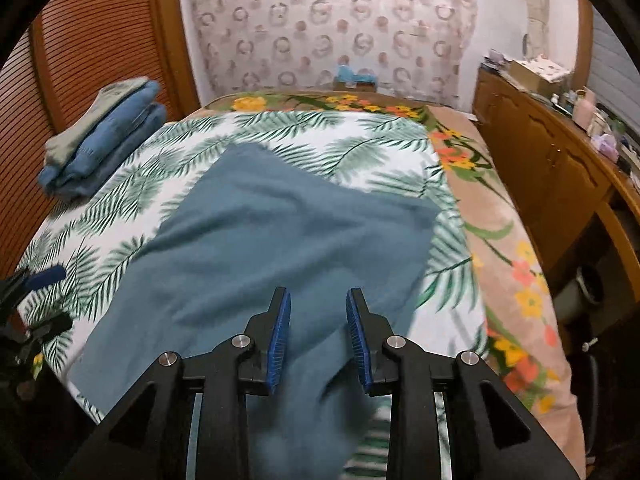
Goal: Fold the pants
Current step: 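Lift the open right gripper away from the folded shorts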
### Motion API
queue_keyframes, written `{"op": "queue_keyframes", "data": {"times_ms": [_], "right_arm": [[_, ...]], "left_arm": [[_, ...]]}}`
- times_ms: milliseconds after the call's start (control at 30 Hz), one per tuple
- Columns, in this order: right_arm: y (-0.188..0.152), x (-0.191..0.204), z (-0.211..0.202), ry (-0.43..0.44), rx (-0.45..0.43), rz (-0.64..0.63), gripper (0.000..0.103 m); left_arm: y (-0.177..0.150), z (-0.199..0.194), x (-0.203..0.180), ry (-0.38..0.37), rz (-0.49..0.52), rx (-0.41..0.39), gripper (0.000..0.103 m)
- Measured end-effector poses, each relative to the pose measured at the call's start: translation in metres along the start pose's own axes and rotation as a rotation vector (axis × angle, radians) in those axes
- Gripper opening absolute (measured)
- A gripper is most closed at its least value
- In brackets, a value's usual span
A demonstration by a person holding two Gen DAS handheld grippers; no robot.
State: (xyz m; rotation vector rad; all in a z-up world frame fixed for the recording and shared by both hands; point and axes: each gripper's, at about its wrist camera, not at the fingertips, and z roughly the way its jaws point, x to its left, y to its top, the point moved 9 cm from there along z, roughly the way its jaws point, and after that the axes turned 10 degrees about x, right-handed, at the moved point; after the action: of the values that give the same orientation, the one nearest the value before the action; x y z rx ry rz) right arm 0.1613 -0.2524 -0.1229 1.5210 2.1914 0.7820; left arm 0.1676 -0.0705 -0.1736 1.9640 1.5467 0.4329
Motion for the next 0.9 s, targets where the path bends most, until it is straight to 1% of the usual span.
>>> {"op": "queue_keyframes", "data": {"times_ms": [133,167,267,333,467,567,667,767,800,900], "right_arm": [[-0.009,-0.005,0.018,-0.012,0.038,-0.001,0.03],[-0.009,-0.006,0.017,-0.016,0.016,-0.014,0.033],[-0.011,-0.007,0.017,-0.046,-0.017,-0.049,0.035],[-0.015,-0.005,0.017,-0.061,-0.037,-0.047,0.036],[-0.019,-0.007,0.017,-0.053,-0.041,-0.018,0.039],[-0.019,0.001,0.022,-0.087,-0.039,-0.026,0.043],[-0.014,0.008,0.024,-0.097,-0.037,-0.038,0.044],[-0.014,0.008,0.019,-0.114,-0.02,-0.046,0.044],[-0.013,0.008,0.013,-0.117,-0.028,-0.046,0.044],[-0.021,0.01,-0.01,-0.082,-0.072,-0.041,0.044]], "left_arm": [[-0.003,0.004,-0.002,-0.001,0.001,0.015,0.079],[-0.004,0.006,-0.002,-0.002,0.001,0.021,0.079],[-0.008,0.015,-0.003,-0.012,0.003,0.056,0.08],[-0.01,0.016,-0.004,0.0,0.017,0.054,0.081],[-0.012,0.016,-0.008,0.003,0.038,0.056,0.085],[-0.013,0.017,-0.011,0.019,0.063,0.057,0.088],[-0.011,0.017,-0.01,0.011,0.05,0.052,0.088],[-0.01,0.016,-0.009,0.012,0.042,0.053,0.088],[-0.01,0.016,-0.009,0.007,0.034,0.053,0.088],[-0.008,0.014,-0.008,0.0,0.02,0.059,0.088]]}}
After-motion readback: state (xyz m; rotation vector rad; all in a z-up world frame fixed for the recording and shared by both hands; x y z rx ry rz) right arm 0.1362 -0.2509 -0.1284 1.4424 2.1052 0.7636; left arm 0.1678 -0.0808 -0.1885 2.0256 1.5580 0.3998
